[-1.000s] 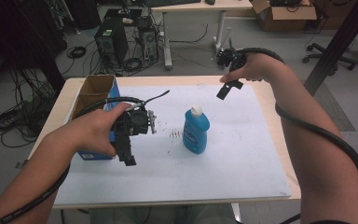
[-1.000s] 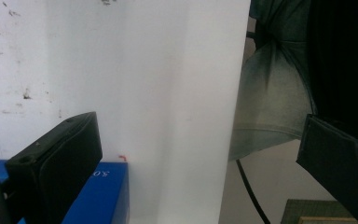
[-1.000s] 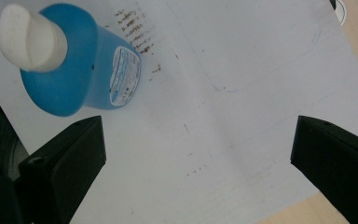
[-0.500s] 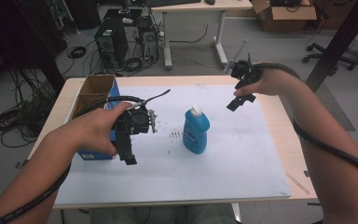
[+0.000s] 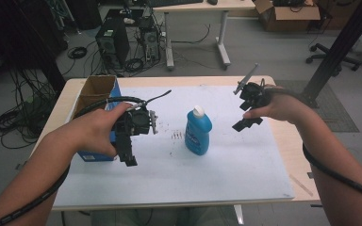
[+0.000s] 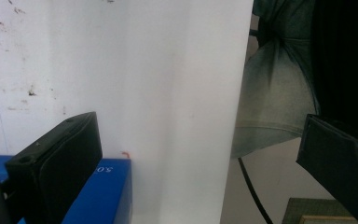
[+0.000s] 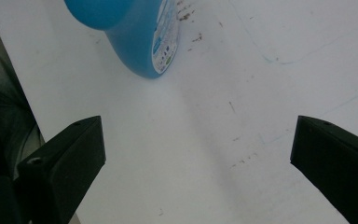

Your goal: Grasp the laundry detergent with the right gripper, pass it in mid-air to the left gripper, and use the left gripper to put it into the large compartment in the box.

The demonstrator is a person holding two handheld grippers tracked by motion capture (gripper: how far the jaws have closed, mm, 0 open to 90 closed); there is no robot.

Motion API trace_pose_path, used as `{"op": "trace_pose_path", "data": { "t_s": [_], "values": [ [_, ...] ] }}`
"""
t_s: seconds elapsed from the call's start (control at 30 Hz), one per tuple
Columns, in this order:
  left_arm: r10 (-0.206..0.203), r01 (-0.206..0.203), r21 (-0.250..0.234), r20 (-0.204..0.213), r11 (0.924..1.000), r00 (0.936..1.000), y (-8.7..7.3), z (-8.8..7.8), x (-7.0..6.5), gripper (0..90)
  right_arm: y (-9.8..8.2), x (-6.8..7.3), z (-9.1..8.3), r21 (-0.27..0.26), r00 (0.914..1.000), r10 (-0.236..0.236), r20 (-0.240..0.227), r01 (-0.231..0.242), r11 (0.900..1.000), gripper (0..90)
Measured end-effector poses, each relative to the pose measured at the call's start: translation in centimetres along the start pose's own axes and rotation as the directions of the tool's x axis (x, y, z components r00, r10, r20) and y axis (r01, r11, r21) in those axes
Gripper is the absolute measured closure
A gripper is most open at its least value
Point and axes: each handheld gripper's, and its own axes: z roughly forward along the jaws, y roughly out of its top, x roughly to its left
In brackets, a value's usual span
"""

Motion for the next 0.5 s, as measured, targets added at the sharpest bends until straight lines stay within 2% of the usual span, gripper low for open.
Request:
{"op": "trace_pose_path", "data": {
  "t_s": [0.17, 0.5],
  "values": [
    [0.004, -0.004, 0.008, 0.0, 1.0, 1.0, 0.1, 0.0, 0.1, 0.2, -1.0, 0.9, 1.3, -0.016, 1.0, -0.001, -0.004, 0.001, 1.0, 3.0],
    [0.003, -0.003, 0.012, -0.01, 0.9999, 0.9999, 0.1, -0.5, 0.2, 0.2, -2.2, 2.9, 3.3, -0.104, 1.0, -0.009, 0.002, 0.01, 0.995, 2.7]
  ]
}}
